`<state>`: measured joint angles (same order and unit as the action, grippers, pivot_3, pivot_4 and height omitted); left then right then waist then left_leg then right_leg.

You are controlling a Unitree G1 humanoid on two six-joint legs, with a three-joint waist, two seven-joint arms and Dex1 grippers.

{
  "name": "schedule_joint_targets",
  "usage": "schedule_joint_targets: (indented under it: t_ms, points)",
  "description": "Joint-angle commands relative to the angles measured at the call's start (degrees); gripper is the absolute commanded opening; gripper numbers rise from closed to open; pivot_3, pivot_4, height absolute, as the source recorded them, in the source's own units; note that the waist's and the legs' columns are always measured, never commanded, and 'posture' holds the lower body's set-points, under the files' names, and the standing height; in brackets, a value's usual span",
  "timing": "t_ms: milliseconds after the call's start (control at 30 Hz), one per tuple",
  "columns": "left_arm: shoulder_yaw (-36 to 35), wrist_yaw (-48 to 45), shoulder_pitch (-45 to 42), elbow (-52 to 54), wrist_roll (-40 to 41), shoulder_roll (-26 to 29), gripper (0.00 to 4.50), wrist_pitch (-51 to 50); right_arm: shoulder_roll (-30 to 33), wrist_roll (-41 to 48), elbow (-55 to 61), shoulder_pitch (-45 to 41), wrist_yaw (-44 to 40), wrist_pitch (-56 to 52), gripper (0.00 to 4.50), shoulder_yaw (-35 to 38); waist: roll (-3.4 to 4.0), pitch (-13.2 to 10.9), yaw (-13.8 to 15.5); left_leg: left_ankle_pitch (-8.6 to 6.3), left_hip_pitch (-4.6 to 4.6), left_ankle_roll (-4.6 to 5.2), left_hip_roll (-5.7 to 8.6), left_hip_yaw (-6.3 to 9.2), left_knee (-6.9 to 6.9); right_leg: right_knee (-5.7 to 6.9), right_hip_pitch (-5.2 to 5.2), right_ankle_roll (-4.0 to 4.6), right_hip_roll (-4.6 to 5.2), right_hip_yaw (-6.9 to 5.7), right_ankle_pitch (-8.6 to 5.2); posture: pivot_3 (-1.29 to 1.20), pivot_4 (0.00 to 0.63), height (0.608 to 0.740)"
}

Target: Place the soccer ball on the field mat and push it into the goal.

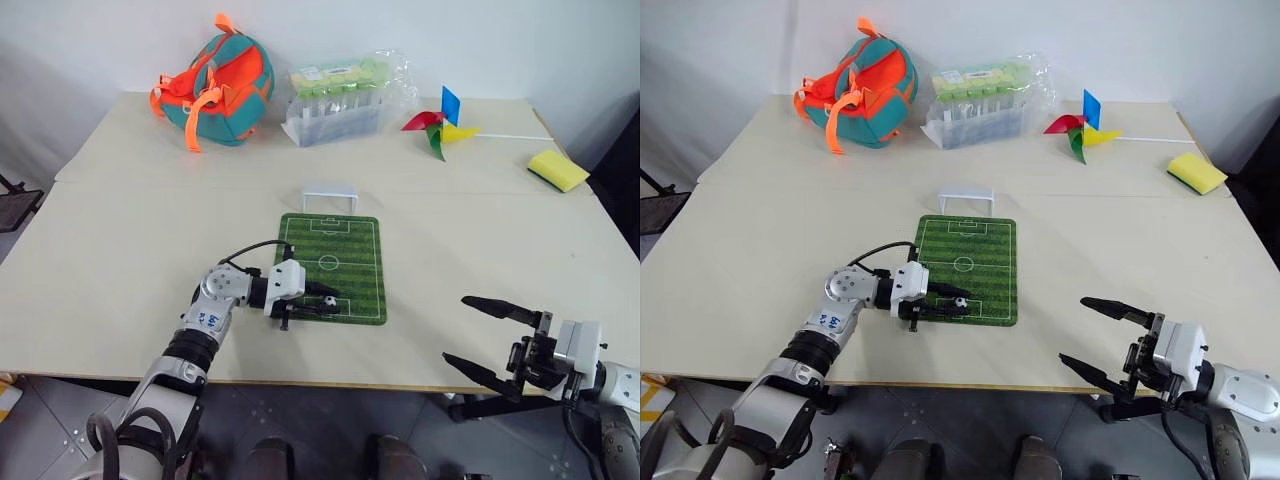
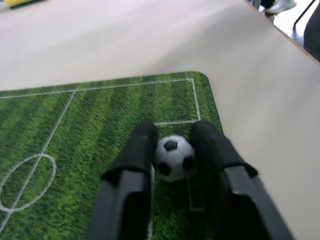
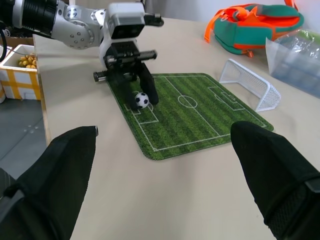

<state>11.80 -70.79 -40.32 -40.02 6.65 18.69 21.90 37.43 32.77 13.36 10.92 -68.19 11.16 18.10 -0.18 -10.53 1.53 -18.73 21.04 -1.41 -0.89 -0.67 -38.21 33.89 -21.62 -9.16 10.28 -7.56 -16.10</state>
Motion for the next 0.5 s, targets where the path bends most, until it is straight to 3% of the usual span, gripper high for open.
schedule_joint_targets:
  t_ms: [33,100,300,500]
  points:
    - [-0.56,-0.14,-0.47,0.58,0.52,-0.4,2.81,-0.11,-0.41,0.12,1.55,-0.47,1.02,-0.19,4.5,-0.64,0.0,0.0,0.01,0.0,0.0,0.0,0.0,0.0,0.0,0.0,0.0,0.0,0.0,0.0,0.0,0.0,0.15,0.74]
    - [-0.68,-0.34,-0.33,0.92,0.65,-0.26,3.4,-0.03,-0.3,0.03,1.26,-1.19,1.32,-0.38,4.5,-1.19,0.0,0.0,0.0,0.0,0.0,0.0,0.0,0.0,-0.01,0.01,0.0,0.0,0.0,0.0,0.0,0.0,0.15,0.74]
    - [-1.49,-0.44,0.22,2.6,1.62,0.18,3.4,-0.4,0.0,0.21,0.83,-2.28,1.52,-0.76,4.5,-2.11,0.0,0.0,0.02,0.0,0.01,0.0,0.0,0.01,-0.01,0.0,0.0,0.0,0.0,-0.01,0.0,0.0,0.15,0.74]
    - [-5.89,-4.33,5.56,15.24,9.26,5.0,3.4,-4.84,0.15,0.47,0.49,-3.61,1.17,-1.96,4.5,-2.97,0.01,0.0,-0.36,0.0,-0.02,0.0,-0.01,0.01,0.0,0.02,0.0,0.0,0.0,0.01,0.0,0.0,0.15,0.74]
